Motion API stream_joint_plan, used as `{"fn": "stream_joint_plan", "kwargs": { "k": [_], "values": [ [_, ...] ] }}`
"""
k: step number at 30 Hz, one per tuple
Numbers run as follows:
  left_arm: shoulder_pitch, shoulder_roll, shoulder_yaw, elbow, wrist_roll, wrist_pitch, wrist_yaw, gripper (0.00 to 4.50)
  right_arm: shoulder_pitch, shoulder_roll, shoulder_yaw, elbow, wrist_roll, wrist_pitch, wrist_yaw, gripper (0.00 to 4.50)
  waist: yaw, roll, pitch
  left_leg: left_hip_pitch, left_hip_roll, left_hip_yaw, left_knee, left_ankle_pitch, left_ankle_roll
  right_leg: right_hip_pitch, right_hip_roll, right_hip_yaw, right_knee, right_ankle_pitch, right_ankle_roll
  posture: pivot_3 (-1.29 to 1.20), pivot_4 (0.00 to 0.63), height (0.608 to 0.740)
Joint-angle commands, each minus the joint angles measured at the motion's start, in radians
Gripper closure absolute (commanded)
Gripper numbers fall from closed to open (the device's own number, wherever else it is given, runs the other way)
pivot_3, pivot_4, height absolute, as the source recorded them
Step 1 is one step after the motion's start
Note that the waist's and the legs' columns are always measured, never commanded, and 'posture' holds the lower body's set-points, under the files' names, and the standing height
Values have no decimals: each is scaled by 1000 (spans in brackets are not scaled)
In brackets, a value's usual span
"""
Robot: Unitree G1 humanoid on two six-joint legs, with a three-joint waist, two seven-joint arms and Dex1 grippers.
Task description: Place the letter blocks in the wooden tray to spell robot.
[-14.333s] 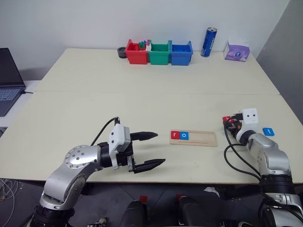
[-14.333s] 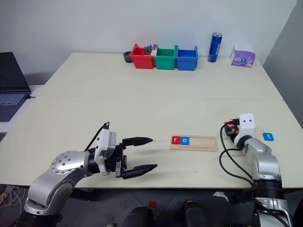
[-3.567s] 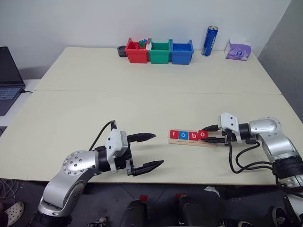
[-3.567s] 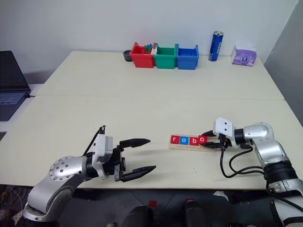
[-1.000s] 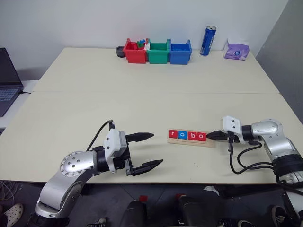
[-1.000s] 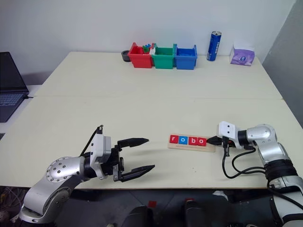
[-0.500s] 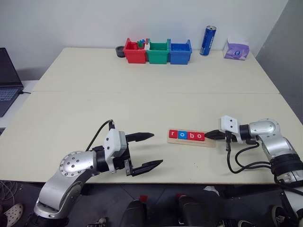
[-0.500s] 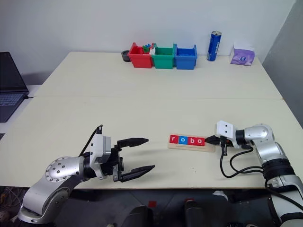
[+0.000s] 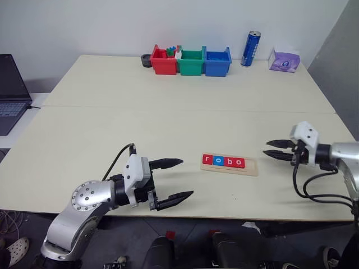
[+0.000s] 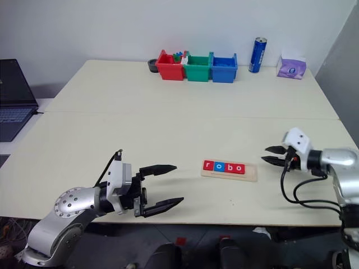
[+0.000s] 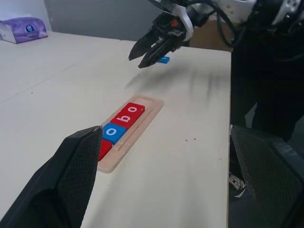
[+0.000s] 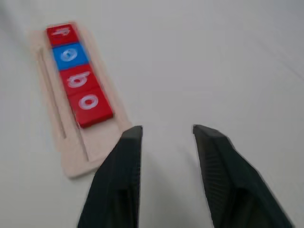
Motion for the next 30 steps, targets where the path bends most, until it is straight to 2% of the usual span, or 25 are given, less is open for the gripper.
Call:
{"fn": "stream_joint_plan", "kwargs": {
  "k": [1,5,8,11,17,26,30],
  "values": [
    [-14,-16,-12,4,12,-38,-9,0,60,54,-183,-156,55,178,-236,1401,-2,0,0,0,0,1,0,0,0,0,0,0,0,0,0,0,150,740],
    [-46,-32,-28,36,17,-51,-24,0,145,176,-304,-274,1,264,-510,28,-6,1,-1,1,-1,2,0,0,0,0,2,0,0,-2,4,0,150,740],
    [-71,-42,-42,63,22,-61,-46,0,196,229,-323,-318,-53,291,-643,28,-6,2,-1,1,0,2,0,0,0,0,2,0,0,-2,4,0,150,740],
    [-96,-51,-58,89,24,-71,-65,0,225,262,-316,-317,-79,296,-716,28,-7,3,-2,1,-1,4,0,0,0,0,2,1,0,-2,4,0,150,740],
    [-125,-56,-73,114,25,-76,-91,0,196,254,-282,-188,-98,217,-745,28,-8,3,-2,2,-1,4,0,0,0,0,2,1,0,-2,4,0,150,740],
    [-138,-56,-71,110,22,-71,-86,0,86,221,-276,52,-83,139,-716,28,-8,3,-2,1,-1,4,0,0,0,0,3,1,0,-2,4,0,150,740],
    [-132,-54,-71,93,19,-63,-75,0,57,199,-233,153,-100,96,-684,28,-9,3,-2,2,-1,5,0,0,0,0,3,1,0,-2,4,0,150,740]
  ]
}}
